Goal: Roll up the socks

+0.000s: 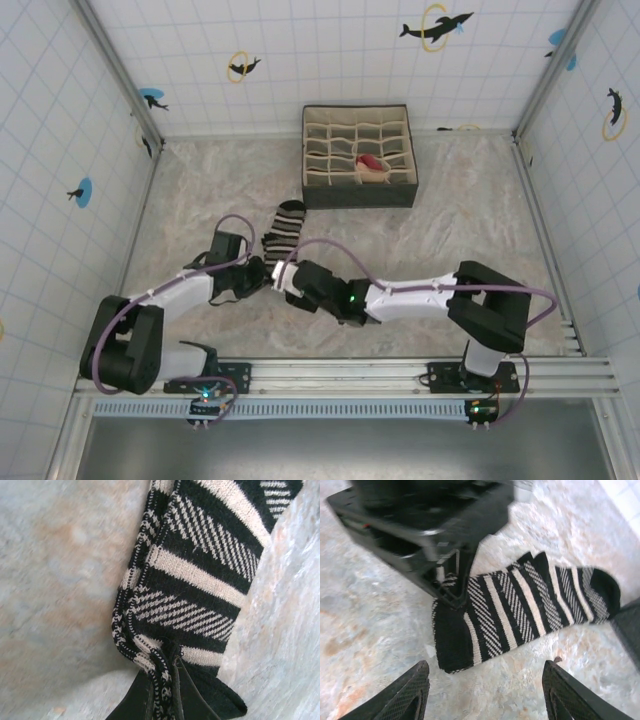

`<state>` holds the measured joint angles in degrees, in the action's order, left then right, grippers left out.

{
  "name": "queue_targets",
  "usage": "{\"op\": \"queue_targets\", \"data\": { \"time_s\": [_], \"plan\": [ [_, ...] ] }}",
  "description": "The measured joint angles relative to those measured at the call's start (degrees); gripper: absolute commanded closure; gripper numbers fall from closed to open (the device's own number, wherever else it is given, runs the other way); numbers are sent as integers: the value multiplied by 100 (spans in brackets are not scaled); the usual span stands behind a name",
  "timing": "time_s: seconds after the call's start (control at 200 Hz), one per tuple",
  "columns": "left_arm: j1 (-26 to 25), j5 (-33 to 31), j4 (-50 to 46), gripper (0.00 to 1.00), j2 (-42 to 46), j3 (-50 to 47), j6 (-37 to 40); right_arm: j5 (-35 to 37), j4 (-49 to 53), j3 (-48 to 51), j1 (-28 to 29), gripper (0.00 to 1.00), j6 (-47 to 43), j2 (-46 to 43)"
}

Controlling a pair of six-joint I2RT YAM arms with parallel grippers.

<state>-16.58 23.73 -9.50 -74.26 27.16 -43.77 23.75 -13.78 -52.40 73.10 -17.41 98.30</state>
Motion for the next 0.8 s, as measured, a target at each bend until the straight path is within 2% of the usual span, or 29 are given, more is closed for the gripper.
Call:
{"op": "queue_targets", "data": {
  "time_s": [0.1,0.215,0.49,0.796],
  "plan": [
    [0,0,-431,100,13,116,-2,466,-407,225,398,38,-603,35],
    [20,37,-817,100,0,302,2,706,-715,254,581,38,-1025,219],
    [245,415,-1239,100,-160,459,24,723,-955,186,678,40,-1451,911],
    [262,570,-1449,100,-310,538,116,487,-975,-151,597,46,-1580,1362]
  ]
}}
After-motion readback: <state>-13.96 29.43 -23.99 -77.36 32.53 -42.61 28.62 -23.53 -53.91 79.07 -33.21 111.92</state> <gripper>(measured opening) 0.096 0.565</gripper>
